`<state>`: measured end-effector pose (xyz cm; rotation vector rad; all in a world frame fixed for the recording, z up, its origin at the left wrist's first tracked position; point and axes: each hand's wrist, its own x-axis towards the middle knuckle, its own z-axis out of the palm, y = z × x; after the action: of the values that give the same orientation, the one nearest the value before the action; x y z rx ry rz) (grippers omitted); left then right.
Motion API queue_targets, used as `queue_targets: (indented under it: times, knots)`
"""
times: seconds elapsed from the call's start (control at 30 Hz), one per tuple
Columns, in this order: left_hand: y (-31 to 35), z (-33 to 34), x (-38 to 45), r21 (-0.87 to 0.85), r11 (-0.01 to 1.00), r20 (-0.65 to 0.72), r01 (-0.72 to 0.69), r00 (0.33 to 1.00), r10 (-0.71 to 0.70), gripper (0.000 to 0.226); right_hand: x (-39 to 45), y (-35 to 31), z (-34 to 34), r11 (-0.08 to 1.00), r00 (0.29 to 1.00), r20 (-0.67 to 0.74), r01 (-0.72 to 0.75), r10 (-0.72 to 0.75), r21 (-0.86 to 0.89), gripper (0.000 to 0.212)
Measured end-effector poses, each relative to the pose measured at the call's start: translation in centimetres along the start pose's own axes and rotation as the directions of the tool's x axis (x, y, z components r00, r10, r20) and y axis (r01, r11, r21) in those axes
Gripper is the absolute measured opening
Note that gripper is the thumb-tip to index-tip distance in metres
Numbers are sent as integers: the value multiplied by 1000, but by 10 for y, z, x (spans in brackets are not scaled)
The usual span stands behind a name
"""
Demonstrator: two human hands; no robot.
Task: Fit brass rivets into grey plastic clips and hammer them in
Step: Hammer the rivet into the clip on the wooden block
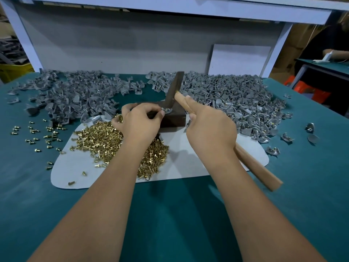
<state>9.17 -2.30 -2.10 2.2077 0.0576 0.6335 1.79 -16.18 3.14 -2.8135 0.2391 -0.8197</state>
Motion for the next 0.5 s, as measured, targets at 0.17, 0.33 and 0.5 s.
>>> queue_targets:
  times: [0.17, 0.33, 0.5]
  knots:
    - [3, -4, -1, -6, 1000, 36, 16, 999, -16, 7, 2, 4, 4, 993, 998, 40, -50, 46, 105, 48]
    - [5, -9, -1, -93, 995, 115, 30, 993, -20, 13, 7, 23, 6, 985, 990, -48, -129, 135, 118, 48]
    - [7, -12, -3, -169, 985, 140, 39, 990, -15, 16, 8, 42, 13, 961, 965, 33, -261, 259, 94, 35]
